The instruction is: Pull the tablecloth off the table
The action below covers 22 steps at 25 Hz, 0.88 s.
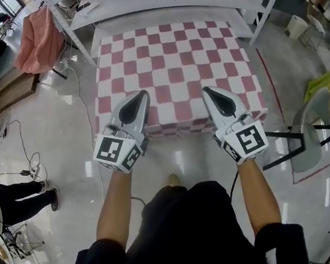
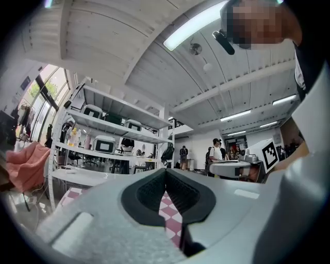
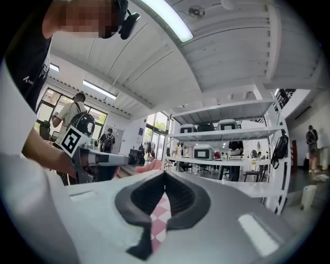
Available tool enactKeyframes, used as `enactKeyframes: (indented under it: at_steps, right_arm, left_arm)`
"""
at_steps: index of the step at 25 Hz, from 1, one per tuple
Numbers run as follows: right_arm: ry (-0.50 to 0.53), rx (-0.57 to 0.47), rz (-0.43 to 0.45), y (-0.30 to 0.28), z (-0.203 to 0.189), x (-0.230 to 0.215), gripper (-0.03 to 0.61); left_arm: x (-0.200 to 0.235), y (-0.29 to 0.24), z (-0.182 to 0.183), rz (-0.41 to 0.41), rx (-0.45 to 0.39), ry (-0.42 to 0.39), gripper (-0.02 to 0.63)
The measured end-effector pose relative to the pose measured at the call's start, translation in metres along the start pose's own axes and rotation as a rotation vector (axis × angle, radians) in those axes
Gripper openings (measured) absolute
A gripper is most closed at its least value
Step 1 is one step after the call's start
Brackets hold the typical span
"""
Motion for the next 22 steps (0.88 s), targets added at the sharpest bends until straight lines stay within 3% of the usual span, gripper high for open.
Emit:
enactKeyframes:
  at_steps: [5, 13, 15, 16, 22]
  right_arm:
    - [-0.027, 0.084, -0.026, -0.045, -0.018, -0.023, 0.002]
    - [-0.063, 0.180, -0.064, -0.101, -0.052, -0.070, 0.003]
    - [-0.088, 0.205, -0.066, -0.114, -0.064, -0.088, 0.008]
    - [-0.105, 0.219, -0.063, -0.120, -0.071, -0.097, 0.093]
    - [-0.180, 0.353, -0.065, -0.147, -0.114, -0.145, 0.198]
  left_arm:
    - [0.040, -0.032, -0.015, -0.002, 0.047, 0.065, 0.011]
    - [0.088, -0.081, -0.043, 0.076, 0.157, 0.167, 0.015]
    - [0.097, -0.096, -0.051, 0.098, 0.193, 0.179, 0.088]
    - [0.101, -0.104, -0.056, 0.111, 0.213, 0.185, 0.111]
    - [0.125, -0.144, -0.088, 0.221, 0.378, 0.198, 0.195]
Point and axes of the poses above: the fingertips, and each gripper's own axes: y backward along the fingers, x to its left, z out of its top, the point moved 5 cm from there along y, backward along the fingers, and after that the axes turned 12 degrees about x, right-handed, at the moved point
